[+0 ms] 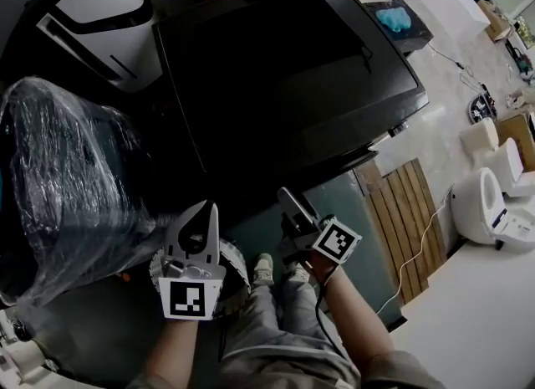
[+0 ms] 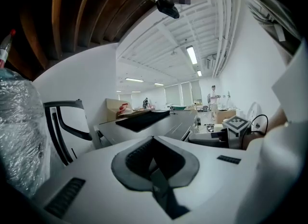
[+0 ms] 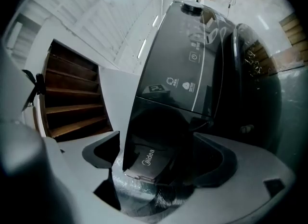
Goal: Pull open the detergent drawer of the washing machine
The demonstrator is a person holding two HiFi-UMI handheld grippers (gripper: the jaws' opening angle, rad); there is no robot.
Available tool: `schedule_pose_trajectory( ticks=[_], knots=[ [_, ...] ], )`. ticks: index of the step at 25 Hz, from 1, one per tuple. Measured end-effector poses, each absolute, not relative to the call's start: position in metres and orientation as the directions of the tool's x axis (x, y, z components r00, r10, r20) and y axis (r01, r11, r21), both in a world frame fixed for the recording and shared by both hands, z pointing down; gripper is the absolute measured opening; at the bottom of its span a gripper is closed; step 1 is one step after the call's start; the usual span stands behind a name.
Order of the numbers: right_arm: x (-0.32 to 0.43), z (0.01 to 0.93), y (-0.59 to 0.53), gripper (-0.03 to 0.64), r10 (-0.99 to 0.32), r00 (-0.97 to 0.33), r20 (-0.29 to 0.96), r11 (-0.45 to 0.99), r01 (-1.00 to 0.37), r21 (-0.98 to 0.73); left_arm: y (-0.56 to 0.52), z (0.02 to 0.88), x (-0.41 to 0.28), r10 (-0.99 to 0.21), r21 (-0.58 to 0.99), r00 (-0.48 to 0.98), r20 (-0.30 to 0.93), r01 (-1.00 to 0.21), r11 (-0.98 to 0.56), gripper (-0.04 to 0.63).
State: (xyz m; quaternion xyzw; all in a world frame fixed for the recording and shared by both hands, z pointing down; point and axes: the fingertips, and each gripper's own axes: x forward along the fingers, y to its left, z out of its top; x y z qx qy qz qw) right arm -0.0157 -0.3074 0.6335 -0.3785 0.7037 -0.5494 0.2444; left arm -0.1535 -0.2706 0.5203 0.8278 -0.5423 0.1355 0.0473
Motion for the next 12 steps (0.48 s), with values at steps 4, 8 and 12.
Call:
schedule_pose_trajectory(
  ticks=[4,8,12],
  knots=[
    [-0.018,0.642,-0.314,0.451,-0.812,-0.584,0.023,0.101,-0.178,-0.979,-0.27,0.533,-0.157,-0.888,-0.064,0.357,0.291,-0.918,-0.39,0.014],
    [-0.025,0.637,-0.322,0.457,-0.81,-0.586,-0.031,0.127,-0.124,-0.984,-0.267,0.54,-0.159,-0.887,-0.063,0.342,0.31,-0.924,-0.378,0.014],
    [-0.027,0.639,-0.328,0.456,-0.819,-0.573,-0.026,0.097,-0.094,-0.991,-0.263,0.541,-0.158,-0.888,-0.066,0.34,0.311,-0.924,-0.377,0.014]
  ],
)
